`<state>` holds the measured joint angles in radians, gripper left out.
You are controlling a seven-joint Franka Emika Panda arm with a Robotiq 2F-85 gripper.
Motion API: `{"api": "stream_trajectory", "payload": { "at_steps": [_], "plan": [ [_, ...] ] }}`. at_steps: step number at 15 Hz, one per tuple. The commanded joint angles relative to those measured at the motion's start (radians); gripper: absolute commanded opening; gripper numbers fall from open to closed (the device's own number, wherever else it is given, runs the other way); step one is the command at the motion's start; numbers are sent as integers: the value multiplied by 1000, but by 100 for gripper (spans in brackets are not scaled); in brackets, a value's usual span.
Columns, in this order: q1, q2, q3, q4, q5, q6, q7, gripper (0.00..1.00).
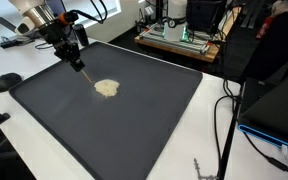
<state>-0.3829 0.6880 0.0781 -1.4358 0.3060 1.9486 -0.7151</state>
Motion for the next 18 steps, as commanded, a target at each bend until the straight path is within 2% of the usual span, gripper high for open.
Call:
{"api": "stream_trajectory", "payload": {
  "at_steps": [1,7,11,18],
  "plan": [
    [-72,42,22,11,134,10,-105,3],
    [-166,109,30,19,312,-18,-248,3],
    [-204,141,20,12,409,-38,-341,3],
    [-270,155,8,-34,522,-102,-622,3]
  ]
}}
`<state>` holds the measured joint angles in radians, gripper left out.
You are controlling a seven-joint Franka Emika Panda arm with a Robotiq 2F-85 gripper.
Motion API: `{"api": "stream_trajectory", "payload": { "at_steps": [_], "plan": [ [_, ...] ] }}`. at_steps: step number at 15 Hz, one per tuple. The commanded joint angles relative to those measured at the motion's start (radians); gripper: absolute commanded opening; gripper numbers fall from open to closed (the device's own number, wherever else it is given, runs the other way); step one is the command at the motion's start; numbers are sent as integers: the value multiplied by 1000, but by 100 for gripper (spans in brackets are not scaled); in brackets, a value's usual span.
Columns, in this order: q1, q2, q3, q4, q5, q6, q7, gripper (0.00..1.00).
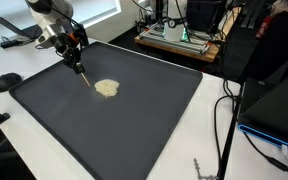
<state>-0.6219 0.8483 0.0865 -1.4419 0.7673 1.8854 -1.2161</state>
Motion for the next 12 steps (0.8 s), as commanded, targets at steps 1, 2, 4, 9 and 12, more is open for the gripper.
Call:
{"api": "stream_trajectory", "payload": {
  "at_steps": [1,2,4,9,12],
  "plan": [
    [-38,-6,-3,-36,78,-45,-161,3],
    [-46,-10,-5,-53,95,-46,-210,3],
    [-56,-15,-13,-76,121,-58,-299,3],
    [-68,-34,-34,-133,186,-100,-515,3],
    [-60,-65,-56,-190,225,-98,-624,3]
  ]
}}
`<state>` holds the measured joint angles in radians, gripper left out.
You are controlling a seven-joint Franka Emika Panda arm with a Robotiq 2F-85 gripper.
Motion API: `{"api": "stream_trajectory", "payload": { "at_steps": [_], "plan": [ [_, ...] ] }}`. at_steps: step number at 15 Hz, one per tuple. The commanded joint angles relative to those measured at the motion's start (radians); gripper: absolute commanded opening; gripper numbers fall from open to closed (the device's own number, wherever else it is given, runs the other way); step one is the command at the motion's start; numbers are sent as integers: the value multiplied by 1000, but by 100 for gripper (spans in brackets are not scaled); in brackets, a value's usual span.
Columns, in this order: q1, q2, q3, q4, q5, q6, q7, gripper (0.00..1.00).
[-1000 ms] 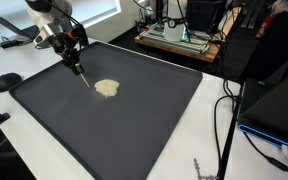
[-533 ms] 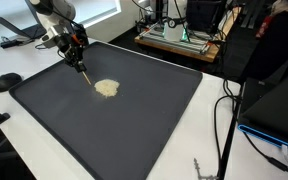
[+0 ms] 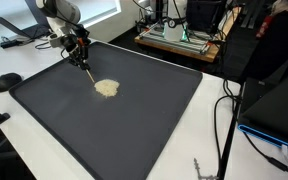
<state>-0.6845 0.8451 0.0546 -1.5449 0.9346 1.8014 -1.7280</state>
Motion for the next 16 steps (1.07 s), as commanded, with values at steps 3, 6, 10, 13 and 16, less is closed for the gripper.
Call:
{"api": "stream_trajectory", "payload": {
  "at_steps": [3,6,10,13,16],
  "plan": [
    [10,-115,-46,-173,111,4,-222,3],
    [31,-178,-72,-259,165,20,-297,3],
    [96,-262,-122,-366,229,55,-331,3],
    [163,-322,-175,-446,271,111,-305,3],
    [225,-382,-222,-521,298,171,-291,3]
  ]
}}
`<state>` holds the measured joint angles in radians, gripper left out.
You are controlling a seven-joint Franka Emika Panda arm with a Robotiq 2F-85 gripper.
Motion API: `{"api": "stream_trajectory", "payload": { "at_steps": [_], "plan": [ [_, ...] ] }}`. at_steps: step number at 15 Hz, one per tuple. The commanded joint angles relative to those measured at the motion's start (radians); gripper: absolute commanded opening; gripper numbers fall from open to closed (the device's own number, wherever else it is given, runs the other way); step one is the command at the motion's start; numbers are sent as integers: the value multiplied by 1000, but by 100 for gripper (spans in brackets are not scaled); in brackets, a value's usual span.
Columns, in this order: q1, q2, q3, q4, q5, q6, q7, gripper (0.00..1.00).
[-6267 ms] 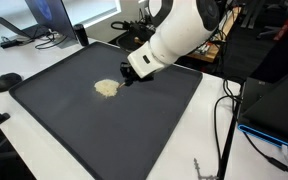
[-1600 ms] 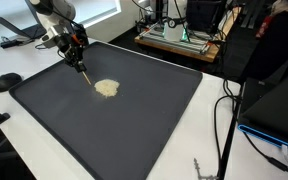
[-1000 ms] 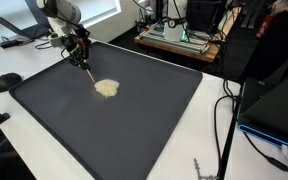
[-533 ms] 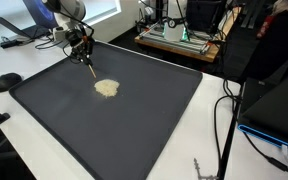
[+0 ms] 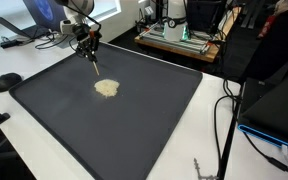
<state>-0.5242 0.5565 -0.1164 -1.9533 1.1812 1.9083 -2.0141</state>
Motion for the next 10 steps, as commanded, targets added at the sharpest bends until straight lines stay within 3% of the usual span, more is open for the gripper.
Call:
{"api": "stream_trajectory", "payload": {
  "at_steps": [1,6,10],
  "plan": [
    [84,-113,-63,-133,50,83,6,3],
    [175,-218,-98,-227,32,215,89,3],
    [259,-296,-95,-284,-6,399,198,3]
  ]
}}
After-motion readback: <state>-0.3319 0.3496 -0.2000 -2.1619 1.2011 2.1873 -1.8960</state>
